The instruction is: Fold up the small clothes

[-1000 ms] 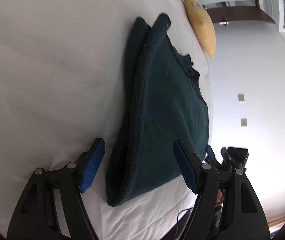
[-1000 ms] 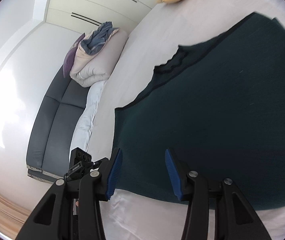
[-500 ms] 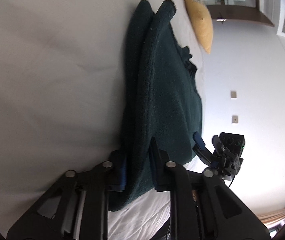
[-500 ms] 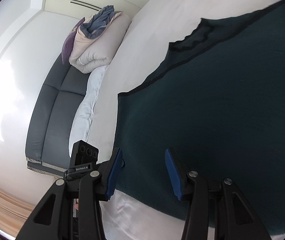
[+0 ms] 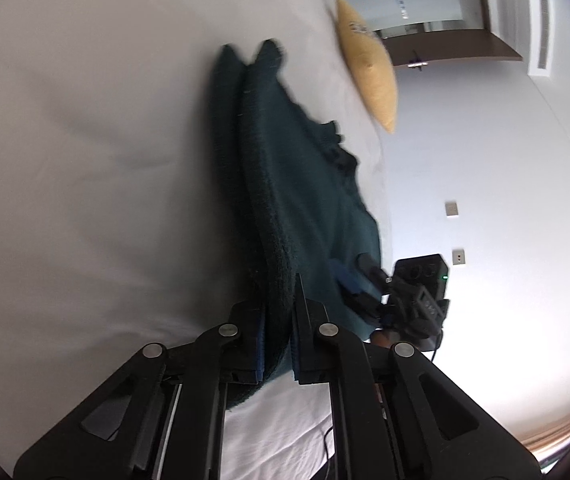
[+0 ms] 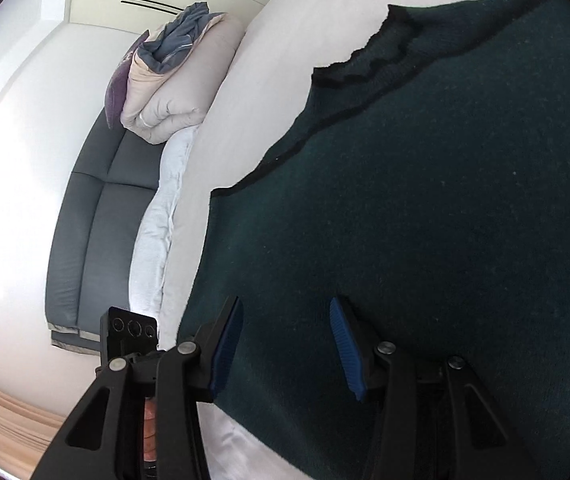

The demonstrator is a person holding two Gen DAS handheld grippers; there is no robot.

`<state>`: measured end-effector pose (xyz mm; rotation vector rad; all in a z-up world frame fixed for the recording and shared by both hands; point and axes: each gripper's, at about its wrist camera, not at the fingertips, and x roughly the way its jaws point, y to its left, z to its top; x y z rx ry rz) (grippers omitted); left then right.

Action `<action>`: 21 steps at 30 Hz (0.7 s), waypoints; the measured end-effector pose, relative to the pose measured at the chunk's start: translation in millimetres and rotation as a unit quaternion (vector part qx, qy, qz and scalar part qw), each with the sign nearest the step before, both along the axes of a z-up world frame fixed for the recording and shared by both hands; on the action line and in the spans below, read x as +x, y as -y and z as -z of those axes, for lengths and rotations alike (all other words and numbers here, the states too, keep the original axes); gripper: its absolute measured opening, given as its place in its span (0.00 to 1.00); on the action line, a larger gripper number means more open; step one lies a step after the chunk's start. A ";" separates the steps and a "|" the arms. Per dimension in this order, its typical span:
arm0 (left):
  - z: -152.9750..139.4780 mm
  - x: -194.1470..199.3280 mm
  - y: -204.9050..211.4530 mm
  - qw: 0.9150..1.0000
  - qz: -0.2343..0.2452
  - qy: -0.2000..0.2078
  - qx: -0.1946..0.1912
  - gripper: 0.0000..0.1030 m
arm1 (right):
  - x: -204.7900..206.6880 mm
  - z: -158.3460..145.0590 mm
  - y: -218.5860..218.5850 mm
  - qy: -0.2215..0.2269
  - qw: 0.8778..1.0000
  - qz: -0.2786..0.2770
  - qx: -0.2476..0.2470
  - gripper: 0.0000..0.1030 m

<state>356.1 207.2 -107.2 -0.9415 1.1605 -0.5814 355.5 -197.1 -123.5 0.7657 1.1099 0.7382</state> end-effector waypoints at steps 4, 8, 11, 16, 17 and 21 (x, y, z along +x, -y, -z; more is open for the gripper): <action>-35.0 0.7 29.5 0.999 0.017 0.031 0.031 0.07 | -1.7 -8.7 14.8 0.003 1.000 0.000 0.013 0.57; -70.6 6.2 80.6 0.995 0.045 0.064 0.061 0.07 | 0.1 -16.3 35.2 0.004 0.999 0.005 0.036 0.62; -84.2 10.0 125.8 0.991 0.068 0.080 0.079 0.07 | 3.2 -21.1 54.3 0.004 0.998 0.006 0.069 0.62; -78.1 11.8 203.9 0.980 0.116 0.091 0.132 0.07 | 12.9 -33.2 86.1 0.012 0.994 0.006 0.107 0.67; -75.2 11.8 214.3 0.979 0.122 0.090 0.138 0.07 | 16.2 -36.8 88.4 0.013 0.994 0.005 0.109 0.71; -59.1 6.7 268.5 0.968 0.154 0.095 0.176 0.07 | 27.8 -42.9 99.2 0.017 0.994 -0.008 0.109 0.73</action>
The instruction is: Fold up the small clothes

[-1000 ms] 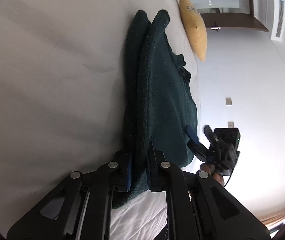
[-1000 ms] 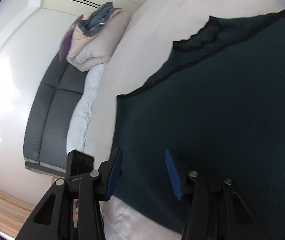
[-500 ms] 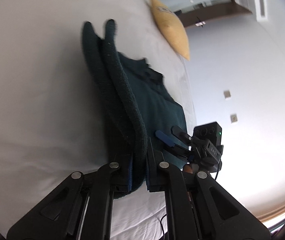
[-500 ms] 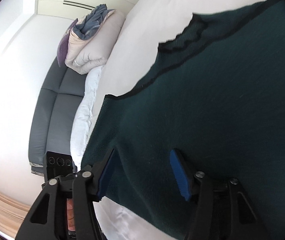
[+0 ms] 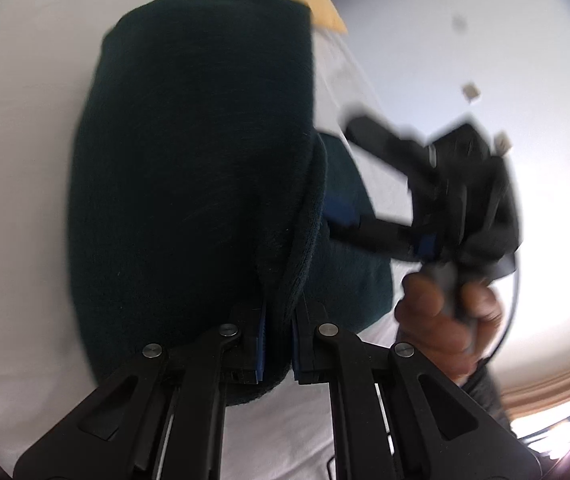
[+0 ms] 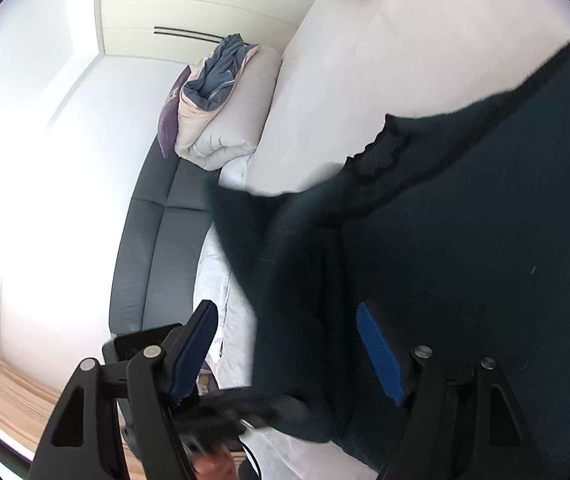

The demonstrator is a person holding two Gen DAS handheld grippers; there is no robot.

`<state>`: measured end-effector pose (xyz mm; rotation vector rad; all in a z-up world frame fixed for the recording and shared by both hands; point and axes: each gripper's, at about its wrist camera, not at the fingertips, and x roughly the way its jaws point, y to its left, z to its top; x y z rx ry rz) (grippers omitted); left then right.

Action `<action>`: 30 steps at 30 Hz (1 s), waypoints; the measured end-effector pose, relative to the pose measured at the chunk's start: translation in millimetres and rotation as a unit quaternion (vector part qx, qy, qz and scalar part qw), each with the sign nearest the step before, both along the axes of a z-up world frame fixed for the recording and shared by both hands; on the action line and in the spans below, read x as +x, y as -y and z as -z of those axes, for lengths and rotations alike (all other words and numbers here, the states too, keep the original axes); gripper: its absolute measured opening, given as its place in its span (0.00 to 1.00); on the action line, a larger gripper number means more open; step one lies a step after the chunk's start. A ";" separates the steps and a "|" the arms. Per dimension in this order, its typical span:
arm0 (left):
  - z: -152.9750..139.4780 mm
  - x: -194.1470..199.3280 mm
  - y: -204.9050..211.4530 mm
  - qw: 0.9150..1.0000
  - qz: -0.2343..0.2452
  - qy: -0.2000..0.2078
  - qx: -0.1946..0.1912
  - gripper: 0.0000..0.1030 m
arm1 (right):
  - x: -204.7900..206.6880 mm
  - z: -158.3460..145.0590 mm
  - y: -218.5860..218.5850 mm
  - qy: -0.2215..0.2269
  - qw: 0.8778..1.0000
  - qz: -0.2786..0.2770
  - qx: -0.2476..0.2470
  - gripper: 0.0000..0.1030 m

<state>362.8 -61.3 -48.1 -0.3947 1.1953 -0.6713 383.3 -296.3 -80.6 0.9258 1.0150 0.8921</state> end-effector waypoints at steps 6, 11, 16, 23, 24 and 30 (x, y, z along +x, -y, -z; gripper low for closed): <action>19.2 -15.8 45.5 0.999 0.020 0.010 0.048 0.07 | 16.5 18.5 0.0 -0.031 0.997 -0.009 -0.065 0.70; 21.3 -33.7 49.0 0.998 0.014 0.016 0.054 0.07 | 25.0 30.9 10.6 -0.047 0.996 0.028 -0.072 0.42; 13.2 -47.9 52.8 0.998 0.013 0.018 0.054 0.07 | 28.7 22.6 7.2 -0.024 0.992 0.041 -0.113 0.21; -6.3 -53.2 79.7 0.999 0.026 0.028 0.031 0.07 | 31.9 -1.0 26.4 0.015 0.988 0.052 -0.142 0.14; -9.5 -55.0 88.8 0.999 0.030 0.031 0.029 0.07 | 33.6 -4.8 32.0 0.020 0.988 0.051 -0.145 0.14; -6.0 -62.8 117.6 0.999 0.038 0.029 0.020 0.07 | 45.9 -16.9 64.0 0.034 0.984 0.033 -0.174 0.14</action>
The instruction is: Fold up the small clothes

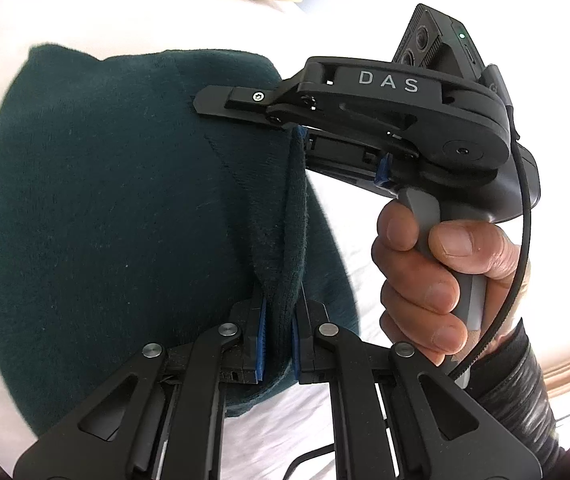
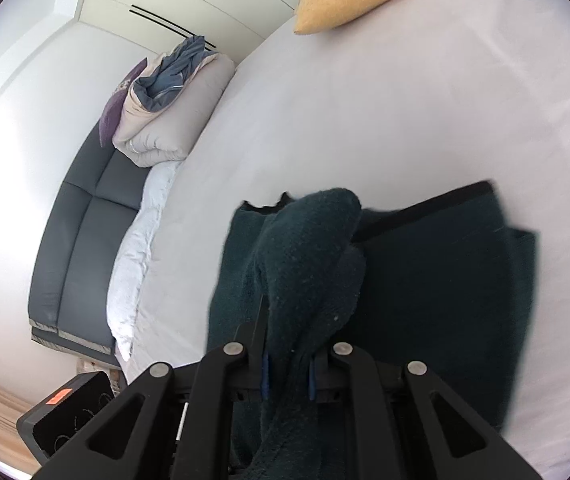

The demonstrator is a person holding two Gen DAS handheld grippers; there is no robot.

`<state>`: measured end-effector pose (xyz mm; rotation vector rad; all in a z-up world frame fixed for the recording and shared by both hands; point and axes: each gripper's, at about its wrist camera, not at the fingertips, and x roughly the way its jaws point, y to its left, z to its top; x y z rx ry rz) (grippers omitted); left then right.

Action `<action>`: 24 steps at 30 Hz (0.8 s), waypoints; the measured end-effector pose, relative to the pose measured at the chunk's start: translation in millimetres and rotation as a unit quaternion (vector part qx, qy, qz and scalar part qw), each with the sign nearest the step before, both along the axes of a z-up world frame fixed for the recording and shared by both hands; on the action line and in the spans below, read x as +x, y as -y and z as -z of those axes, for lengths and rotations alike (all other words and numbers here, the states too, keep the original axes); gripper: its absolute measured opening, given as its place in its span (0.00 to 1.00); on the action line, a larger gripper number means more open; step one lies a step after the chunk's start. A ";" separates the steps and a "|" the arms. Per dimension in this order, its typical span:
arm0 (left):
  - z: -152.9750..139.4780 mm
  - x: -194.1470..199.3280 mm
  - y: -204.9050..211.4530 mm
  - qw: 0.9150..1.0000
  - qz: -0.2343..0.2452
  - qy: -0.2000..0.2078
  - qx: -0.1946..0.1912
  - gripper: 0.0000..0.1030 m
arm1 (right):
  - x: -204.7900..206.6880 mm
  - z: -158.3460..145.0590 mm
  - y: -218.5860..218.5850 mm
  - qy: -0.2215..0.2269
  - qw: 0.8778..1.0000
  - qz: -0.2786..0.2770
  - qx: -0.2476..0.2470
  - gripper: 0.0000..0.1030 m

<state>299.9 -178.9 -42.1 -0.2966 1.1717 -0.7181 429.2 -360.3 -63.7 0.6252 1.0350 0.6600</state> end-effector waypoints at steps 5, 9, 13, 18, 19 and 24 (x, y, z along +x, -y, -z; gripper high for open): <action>6.0 -5.8 17.0 1.000 0.008 -0.006 0.000 0.07 | 8.2 10.2 27.2 -0.011 1.000 0.005 -0.021 0.14; 6.5 -12.6 22.1 1.000 0.005 -0.008 0.001 0.07 | 12.2 16.5 49.2 -0.017 1.000 0.011 -0.021 0.14; 6.3 -13.9 29.8 1.000 -0.006 -0.013 0.011 0.07 | 15.1 22.4 55.2 -0.020 0.999 0.005 -0.034 0.14; -6.3 -24.3 58.8 0.999 -0.025 -0.011 0.022 0.09 | 18.2 35.5 66.6 -0.030 0.999 0.019 -0.034 0.14; -6.4 -25.7 52.6 0.999 -0.025 -0.010 0.023 0.09 | 18.6 36.7 68.2 -0.031 0.999 0.017 -0.036 0.14; -7.8 -41.7 39.9 0.999 -0.036 -0.016 0.009 0.16 | 15.7 46.5 77.8 -0.053 0.998 0.012 -0.009 0.14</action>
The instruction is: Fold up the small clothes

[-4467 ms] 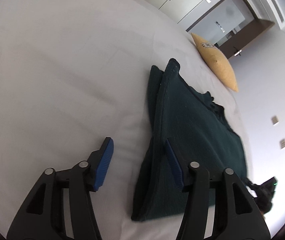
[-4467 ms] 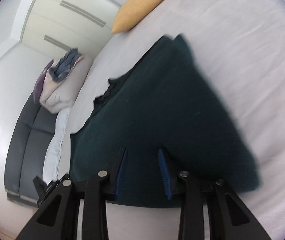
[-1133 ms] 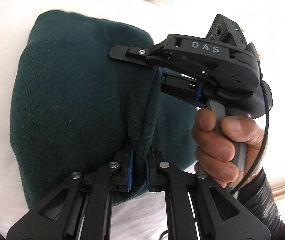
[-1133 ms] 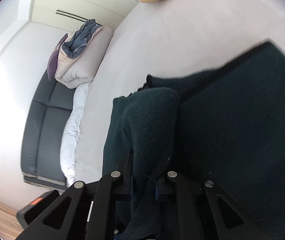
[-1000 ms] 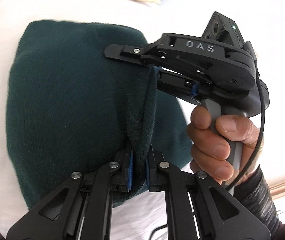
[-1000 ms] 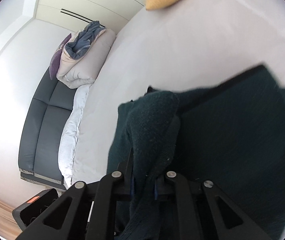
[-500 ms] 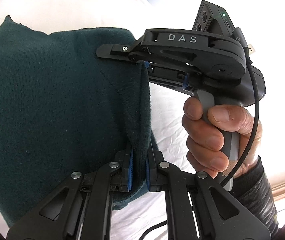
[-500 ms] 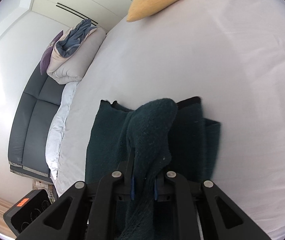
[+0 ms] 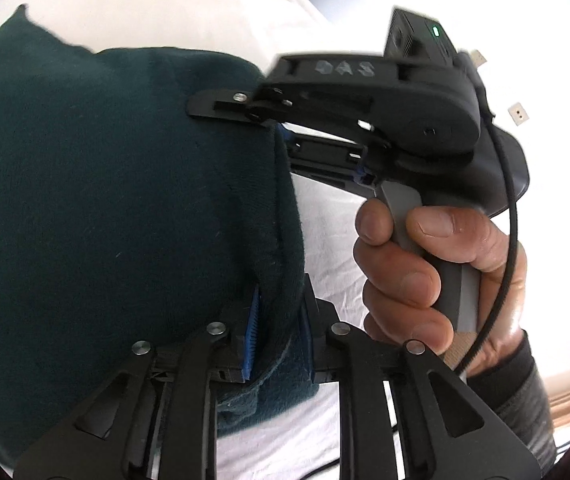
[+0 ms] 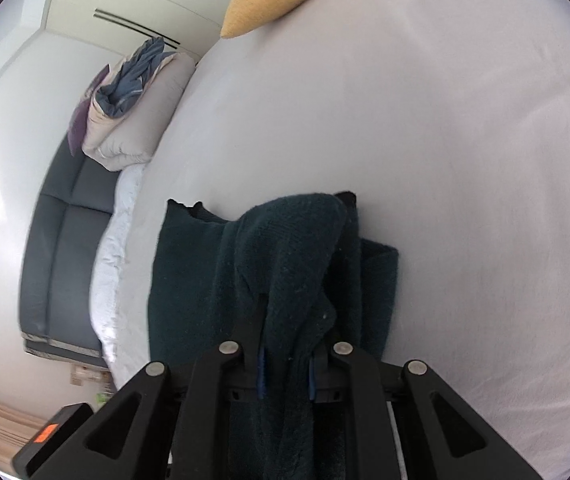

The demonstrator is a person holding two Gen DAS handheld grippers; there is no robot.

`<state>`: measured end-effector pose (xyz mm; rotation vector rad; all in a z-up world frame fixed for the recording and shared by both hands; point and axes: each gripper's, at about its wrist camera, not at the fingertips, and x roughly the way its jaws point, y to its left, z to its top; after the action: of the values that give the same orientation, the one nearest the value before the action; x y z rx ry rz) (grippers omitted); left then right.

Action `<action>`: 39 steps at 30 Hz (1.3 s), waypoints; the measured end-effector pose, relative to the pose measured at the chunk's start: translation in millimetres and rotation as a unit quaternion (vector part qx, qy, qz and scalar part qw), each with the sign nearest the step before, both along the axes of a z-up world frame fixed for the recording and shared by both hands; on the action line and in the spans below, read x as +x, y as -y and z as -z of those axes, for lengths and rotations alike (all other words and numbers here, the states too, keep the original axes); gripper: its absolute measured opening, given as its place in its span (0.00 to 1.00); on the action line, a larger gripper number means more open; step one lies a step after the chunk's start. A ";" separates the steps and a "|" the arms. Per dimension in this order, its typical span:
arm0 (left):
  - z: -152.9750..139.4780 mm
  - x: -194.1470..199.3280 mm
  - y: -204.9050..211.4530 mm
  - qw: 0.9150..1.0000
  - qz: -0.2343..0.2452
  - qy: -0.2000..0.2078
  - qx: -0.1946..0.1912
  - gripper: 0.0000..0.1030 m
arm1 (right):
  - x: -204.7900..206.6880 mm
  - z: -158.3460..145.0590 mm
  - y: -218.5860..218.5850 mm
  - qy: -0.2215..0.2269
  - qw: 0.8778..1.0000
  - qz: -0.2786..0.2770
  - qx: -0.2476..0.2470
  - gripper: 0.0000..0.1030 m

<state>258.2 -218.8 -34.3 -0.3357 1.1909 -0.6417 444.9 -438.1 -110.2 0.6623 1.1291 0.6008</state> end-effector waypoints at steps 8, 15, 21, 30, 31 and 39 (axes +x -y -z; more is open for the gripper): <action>-56.0 -67.2 -65.3 0.996 0.041 0.055 -0.063 0.68 | -38.3 4.7 15.6 -0.024 0.999 -0.003 0.044 0.27; -47.4 -56.0 -138.8 0.996 -0.036 0.079 -0.016 0.68 | -113.5 -0.4 27.5 -0.029 0.998 0.015 0.055 0.30; -34.0 -60.0 -149.1 0.995 -0.014 0.090 0.039 0.68 | -164.0 4.2 30.5 -0.023 0.998 0.042 0.047 0.31; -14.2 -98.5 -162.9 0.995 0.006 0.088 0.055 0.67 | -176.3 28.6 59.4 -0.040 0.992 0.088 0.085 0.09; -13.6 -101.1 -163.8 0.994 0.008 0.089 0.058 0.67 | -177.3 28.9 58.1 -0.039 0.992 0.087 0.084 0.09; -4.2 -113.5 -162.6 0.993 0.022 0.093 0.072 0.67 | -181.3 20.6 49.5 -0.056 0.989 0.104 0.089 0.12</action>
<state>144.7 -56.2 -30.1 -0.1248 1.0604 -0.6075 263.6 -487.5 -130.8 0.9650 1.1020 0.4928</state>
